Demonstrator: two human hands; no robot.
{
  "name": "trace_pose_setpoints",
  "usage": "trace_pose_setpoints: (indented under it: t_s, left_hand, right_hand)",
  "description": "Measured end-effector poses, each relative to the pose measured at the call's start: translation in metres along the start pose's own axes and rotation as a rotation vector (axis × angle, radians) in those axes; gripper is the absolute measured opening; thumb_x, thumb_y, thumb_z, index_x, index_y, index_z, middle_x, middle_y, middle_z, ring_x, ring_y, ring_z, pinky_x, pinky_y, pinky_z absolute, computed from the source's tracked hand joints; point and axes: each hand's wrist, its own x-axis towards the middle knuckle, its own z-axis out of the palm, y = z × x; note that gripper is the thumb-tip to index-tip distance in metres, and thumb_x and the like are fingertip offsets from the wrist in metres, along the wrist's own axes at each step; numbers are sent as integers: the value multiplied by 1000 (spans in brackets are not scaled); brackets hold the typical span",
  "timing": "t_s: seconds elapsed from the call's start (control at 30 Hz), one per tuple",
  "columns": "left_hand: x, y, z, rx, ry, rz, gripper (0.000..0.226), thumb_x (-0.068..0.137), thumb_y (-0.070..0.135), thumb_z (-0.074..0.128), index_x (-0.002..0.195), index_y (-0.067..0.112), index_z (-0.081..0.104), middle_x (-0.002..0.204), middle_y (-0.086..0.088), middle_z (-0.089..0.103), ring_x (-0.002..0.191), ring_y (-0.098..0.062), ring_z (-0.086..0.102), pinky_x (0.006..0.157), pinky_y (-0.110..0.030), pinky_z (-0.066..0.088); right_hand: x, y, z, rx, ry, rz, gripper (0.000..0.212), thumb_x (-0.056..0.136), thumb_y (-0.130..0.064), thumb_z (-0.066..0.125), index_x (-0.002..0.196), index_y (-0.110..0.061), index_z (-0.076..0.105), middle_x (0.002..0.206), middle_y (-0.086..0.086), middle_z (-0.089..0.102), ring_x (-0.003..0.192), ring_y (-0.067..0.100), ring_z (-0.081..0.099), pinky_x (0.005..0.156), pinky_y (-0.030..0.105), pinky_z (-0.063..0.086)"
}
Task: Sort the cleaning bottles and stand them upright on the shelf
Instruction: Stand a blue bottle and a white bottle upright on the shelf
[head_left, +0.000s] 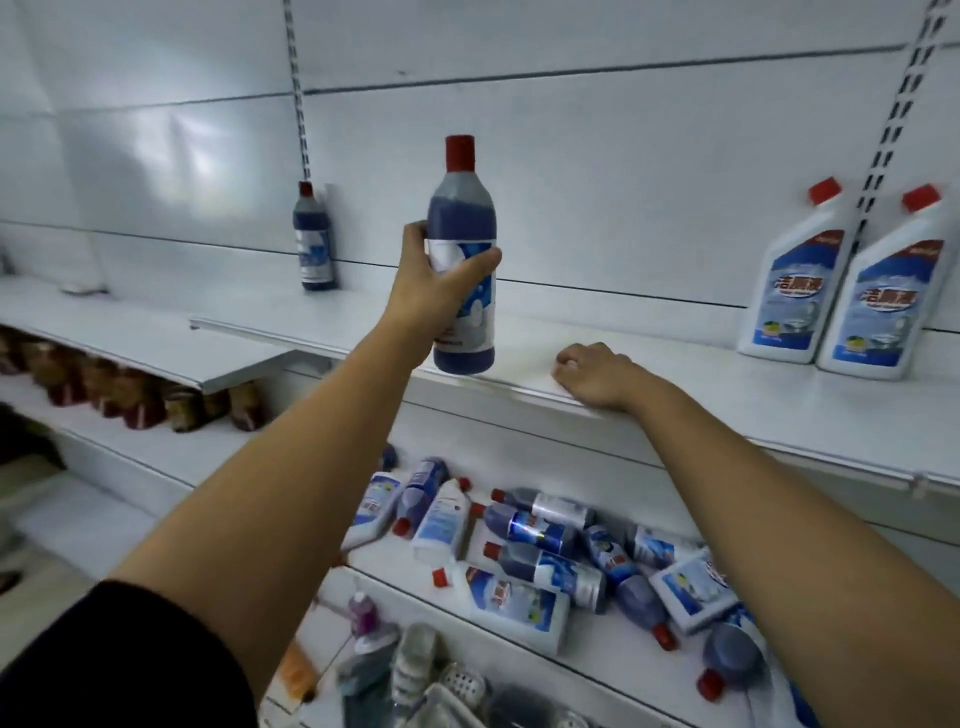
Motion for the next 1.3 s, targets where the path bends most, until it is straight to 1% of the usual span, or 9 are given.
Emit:
trace_pose_setpoints:
  t_s: [0.13, 0.27, 0.4, 0.53, 0.73, 0.97, 1.17, 1.23, 1.3]
  left_hand:
    - [24, -26, -70, 1, 71, -9, 63, 83, 33, 76, 133, 27, 38, 113, 7, 61, 97, -12, 64, 92, -42, 54]
    - [51, -47, -127, 2, 140, -33, 58, 83, 33, 77, 125, 32, 36, 118, 3, 61, 106, -21, 65, 97, -49, 53]
    - [82, -69, -170, 7, 198, -28, 62, 84, 32, 76, 130, 27, 36, 119, 1, 61, 105, -20, 65, 95, -46, 54]
    - [122, -90, -197, 23, 209, -22, 64, 84, 32, 76, 134, 26, 34, 121, 2, 60, 106, -21, 64, 96, -45, 53]
    - [200, -124, -223, 105, 160, -18, 64, 86, 30, 75, 135, 26, 35, 128, 4, 56, 114, -23, 60, 102, -48, 50]
    - [273, -162, -233, 123, 79, -54, 61, 84, 27, 77, 131, 23, 40, 127, 3, 57, 115, -24, 61, 98, -45, 52]
    - [327, -182, -226, 253, -21, 27, 60, 81, 26, 80, 129, 21, 44, 126, 4, 57, 120, -25, 59, 97, -47, 53]
    - [343, -193, -223, 325, -19, 67, 63, 79, 35, 81, 129, 19, 46, 129, 0, 57, 122, -26, 57, 99, -46, 52]
    - [358, -203, -222, 610, 31, 157, 74, 75, 56, 77, 130, 18, 46, 133, -6, 50, 125, -30, 48, 103, -47, 45]
  right_hand:
    - [36, -70, 24, -11, -2, -30, 51, 96, -44, 36, 144, -28, 42, 150, 10, 37, 132, 38, 40, 108, 41, 33]
    - [70, -130, 44, -47, -8, -74, 54, 96, -47, 35, 147, -27, 38, 152, 12, 35, 133, 38, 39, 109, 44, 33]
    - [101, -178, 63, -90, -19, -107, 57, 98, -48, 30, 150, -24, 32, 154, 13, 31, 134, 40, 37, 109, 44, 31]
    - [131, -218, 79, -125, -38, -141, 58, 99, -48, 26, 152, -26, 27, 157, 11, 25, 137, 39, 33, 111, 46, 27]
    - [181, -277, 97, -145, -92, -201, 60, 99, -53, 22, 154, -29, 21, 161, 6, 19, 142, 35, 27, 115, 50, 23]
    - [222, -305, 102, -161, -161, -205, 62, 99, -59, 22, 155, -33, 17, 163, 2, 13, 147, 31, 20, 118, 52, 16]
    - [224, -304, 104, -147, -172, -208, 59, 99, -58, 23, 154, -35, 18, 163, 0, 13, 148, 27, 16, 119, 50, 13]
    - [223, -304, 105, -138, -164, -205, 59, 99, -58, 23, 153, -35, 18, 163, -1, 13, 148, 25, 15, 119, 50, 12]
    - [223, -304, 106, -129, -151, -193, 59, 99, -58, 24, 153, -36, 19, 162, -2, 14, 148, 23, 15, 119, 48, 12]
